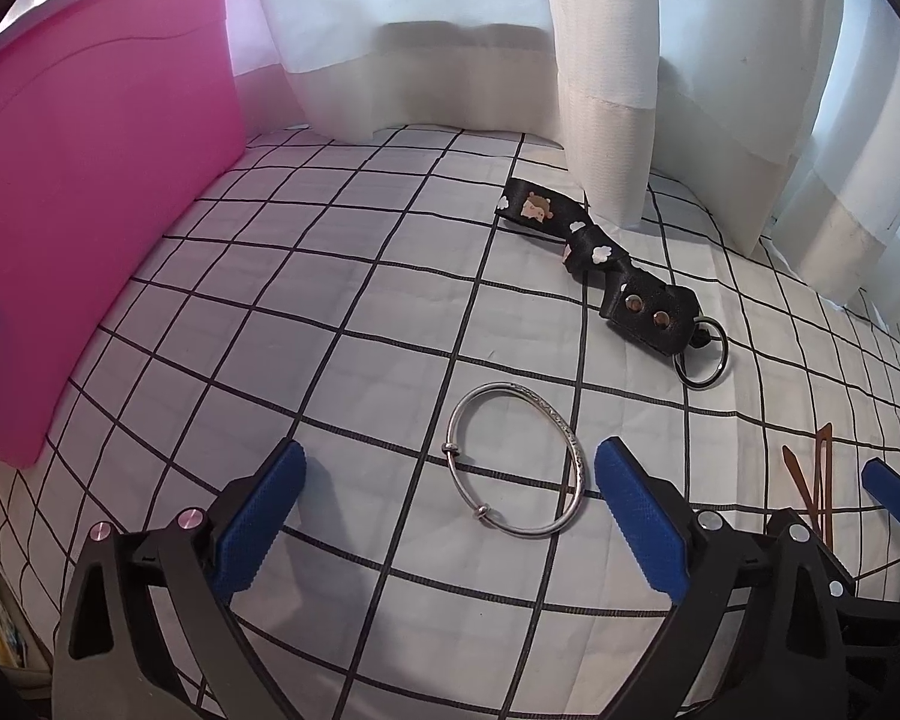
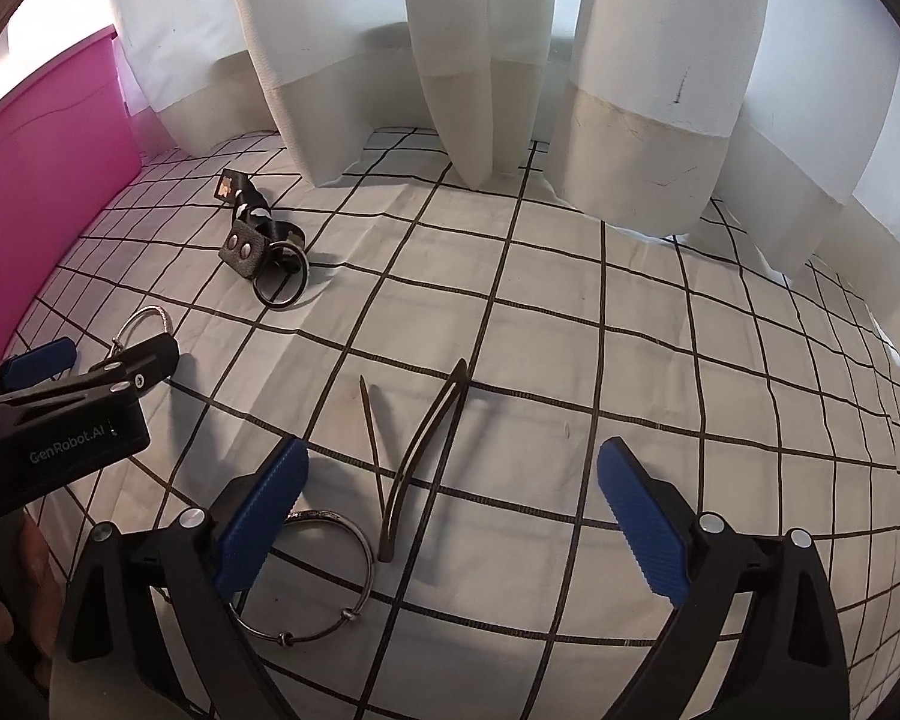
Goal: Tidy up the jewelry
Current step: 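Grasp the silver ring with left tool while right tool grasps the brown hairpins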
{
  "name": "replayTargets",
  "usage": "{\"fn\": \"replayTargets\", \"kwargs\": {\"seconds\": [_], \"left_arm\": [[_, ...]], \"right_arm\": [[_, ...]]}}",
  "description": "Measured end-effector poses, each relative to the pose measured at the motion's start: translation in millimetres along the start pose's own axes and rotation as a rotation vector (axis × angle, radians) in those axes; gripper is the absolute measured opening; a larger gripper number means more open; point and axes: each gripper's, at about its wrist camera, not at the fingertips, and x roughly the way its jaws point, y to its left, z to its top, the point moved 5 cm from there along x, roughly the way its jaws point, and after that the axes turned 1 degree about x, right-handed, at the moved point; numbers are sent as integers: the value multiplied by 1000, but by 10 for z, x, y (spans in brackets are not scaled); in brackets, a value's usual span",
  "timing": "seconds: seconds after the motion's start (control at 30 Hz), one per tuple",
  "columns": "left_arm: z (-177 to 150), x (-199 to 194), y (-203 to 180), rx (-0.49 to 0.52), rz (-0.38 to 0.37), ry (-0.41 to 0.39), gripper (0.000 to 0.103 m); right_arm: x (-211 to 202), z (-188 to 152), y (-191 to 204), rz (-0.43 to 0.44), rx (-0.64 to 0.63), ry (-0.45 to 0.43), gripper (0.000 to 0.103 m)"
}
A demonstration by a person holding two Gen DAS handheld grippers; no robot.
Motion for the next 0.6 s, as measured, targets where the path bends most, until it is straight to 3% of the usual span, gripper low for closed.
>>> {"fn": "replayTargets", "kwargs": {"seconds": [0.03,0.07,0.1,0.17,0.23,0.3,0.6], "left_arm": [[-7,-20,-8,6,-4,-8,84],[-17,-45,-24,14,-8,-16,76],[-40,-88,-52,22,-13,-23,70],[-45,-110,-67,26,-22,-30,61],[-45,-142,-81,28,-28,-43,42],[-48,-146,-79,29,-27,-47,42],[-59,-178,-82,44,-26,-48,42]], "right_arm": [[-4,8,21,3,-4,-2,92],[-27,7,37,5,-13,-12,82],[-57,11,49,5,-20,-23,66],[-101,-8,56,6,-26,-31,51],[-119,-20,55,6,-29,-39,41],[-133,-17,45,0,-40,-45,15],[-170,-14,-7,45,-30,-52,15]]}}
